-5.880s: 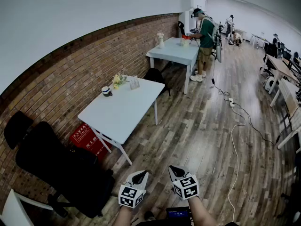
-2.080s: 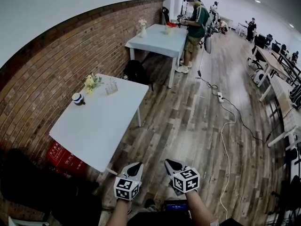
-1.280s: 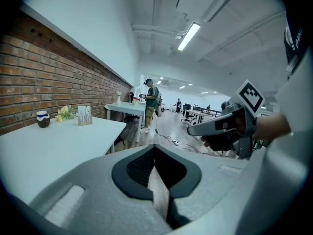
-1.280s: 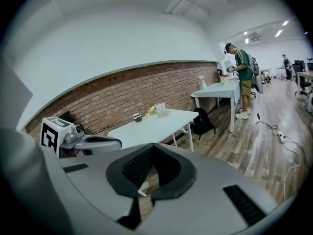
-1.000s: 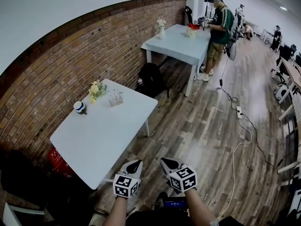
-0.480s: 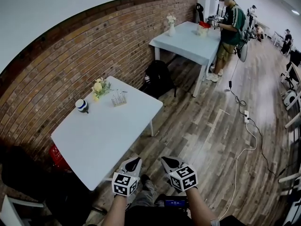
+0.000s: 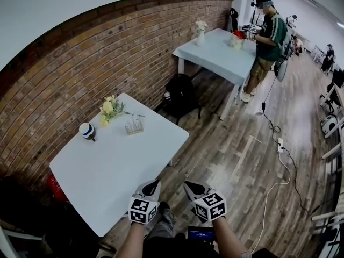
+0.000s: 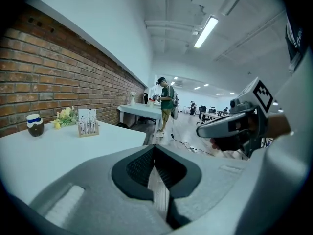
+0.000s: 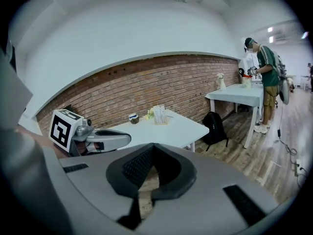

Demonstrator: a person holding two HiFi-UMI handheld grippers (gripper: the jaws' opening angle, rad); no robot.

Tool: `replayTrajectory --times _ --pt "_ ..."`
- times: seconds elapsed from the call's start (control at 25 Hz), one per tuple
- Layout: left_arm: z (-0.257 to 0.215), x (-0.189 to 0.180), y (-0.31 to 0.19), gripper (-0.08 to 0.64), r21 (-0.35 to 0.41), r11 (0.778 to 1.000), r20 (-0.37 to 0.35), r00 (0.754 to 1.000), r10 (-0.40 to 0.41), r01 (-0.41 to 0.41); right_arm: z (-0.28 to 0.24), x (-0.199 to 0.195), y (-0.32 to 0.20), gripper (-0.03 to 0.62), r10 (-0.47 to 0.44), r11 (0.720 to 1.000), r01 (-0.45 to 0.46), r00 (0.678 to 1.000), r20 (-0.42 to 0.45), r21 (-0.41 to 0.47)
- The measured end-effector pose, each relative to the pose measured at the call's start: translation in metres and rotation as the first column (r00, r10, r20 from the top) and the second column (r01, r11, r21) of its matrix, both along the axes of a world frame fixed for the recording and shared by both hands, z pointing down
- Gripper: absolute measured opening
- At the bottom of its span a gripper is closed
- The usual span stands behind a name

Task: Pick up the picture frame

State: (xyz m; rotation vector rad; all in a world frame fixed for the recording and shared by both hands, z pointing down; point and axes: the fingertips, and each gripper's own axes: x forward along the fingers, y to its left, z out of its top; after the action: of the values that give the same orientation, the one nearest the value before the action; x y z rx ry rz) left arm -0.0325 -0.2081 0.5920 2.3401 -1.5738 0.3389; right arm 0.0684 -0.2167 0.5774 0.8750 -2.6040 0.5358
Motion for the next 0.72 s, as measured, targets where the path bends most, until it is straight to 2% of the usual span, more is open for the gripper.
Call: replayTrajectory --times 0.36,0.72 --pt "0.007 -0.071 -0.096 0.012 -0.03 0.997 -0.029 0.997 -0.065 0.064 0.005 -0.07 -0.1 0.009 -0.037 0.999 0.035 0.999 -0.034 -0.038" --pt "0.004 -0.115 -0.153 0.012 -0.027 0.996 -0.051 0.995 -0.088 0.087 0.001 -0.121 -0.158 0.009 -0.075 0.997 0.072 0.995 -0.061 -0.035"
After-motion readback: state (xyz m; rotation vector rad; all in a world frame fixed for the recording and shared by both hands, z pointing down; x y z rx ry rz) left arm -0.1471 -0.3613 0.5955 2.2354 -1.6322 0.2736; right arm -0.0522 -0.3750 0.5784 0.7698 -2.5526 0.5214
